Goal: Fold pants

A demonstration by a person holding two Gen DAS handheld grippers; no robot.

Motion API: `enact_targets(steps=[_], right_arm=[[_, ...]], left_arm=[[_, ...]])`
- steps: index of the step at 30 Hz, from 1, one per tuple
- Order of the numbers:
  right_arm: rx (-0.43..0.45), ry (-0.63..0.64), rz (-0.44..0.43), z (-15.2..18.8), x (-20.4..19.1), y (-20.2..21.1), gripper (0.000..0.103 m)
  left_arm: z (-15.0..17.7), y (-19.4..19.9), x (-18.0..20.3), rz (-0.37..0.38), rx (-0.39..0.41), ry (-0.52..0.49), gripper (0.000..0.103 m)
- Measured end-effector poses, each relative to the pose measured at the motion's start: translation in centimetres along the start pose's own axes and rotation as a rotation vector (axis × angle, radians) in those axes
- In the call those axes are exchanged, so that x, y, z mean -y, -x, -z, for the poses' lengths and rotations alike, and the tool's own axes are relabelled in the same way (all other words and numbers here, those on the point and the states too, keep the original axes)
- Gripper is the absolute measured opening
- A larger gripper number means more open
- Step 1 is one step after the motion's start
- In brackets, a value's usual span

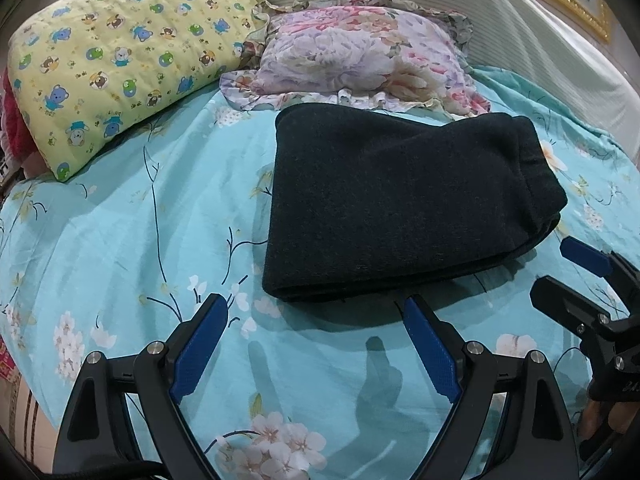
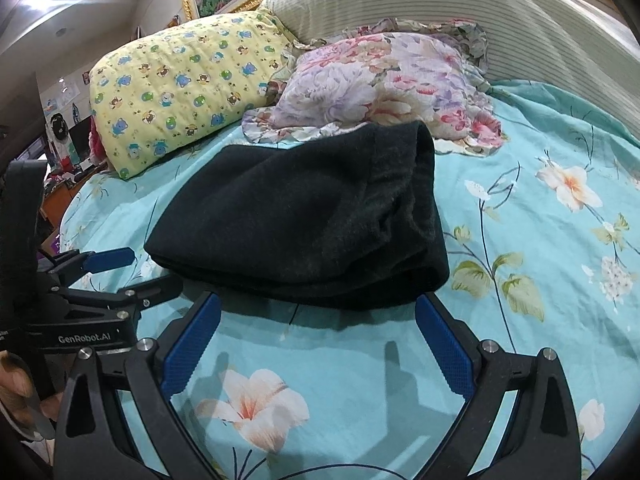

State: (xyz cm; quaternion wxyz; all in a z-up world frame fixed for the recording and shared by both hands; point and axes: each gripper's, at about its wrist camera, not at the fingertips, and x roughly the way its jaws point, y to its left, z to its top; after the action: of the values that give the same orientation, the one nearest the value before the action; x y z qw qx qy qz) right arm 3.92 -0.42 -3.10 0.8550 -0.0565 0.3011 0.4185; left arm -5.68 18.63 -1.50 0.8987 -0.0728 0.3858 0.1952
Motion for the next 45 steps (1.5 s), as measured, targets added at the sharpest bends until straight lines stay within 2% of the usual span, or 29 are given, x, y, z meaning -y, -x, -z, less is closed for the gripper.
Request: enact_targets(steps=[8, 21, 29, 37, 45], right_arm=[[0.003, -0.003, -0.002, 0.3, 0.1, 0.0, 0.098], [0.033, 0.013, -0.013, -1.0, -0.5, 0.6, 0.098], [0.05, 0.007, -0.011, -1.6, -0.4, 1.2, 0.098], [0.068, 0.013, -0.005, -2.4, -0.5, 1.8, 0.098], [0.073, 0.018, -0.011, -2.8, -0.7, 1.6, 0.099]], left_arm=[[0.0, -0.3, 0.0, -0.007, -0.008, 0.0, 0.09], [-0.2, 0.6, -0.1, -0.003, 0.023, 0.007, 0.09], [-0.5, 1.5, 0.0, 0.016, 0.044, 0.004, 0.09], [-1.2, 1.4, -0.1, 0.035, 0.024, 0.017, 0.092], [-1.9, 1.6, 0.1, 0.025, 0.066, 0.009, 0.092]])
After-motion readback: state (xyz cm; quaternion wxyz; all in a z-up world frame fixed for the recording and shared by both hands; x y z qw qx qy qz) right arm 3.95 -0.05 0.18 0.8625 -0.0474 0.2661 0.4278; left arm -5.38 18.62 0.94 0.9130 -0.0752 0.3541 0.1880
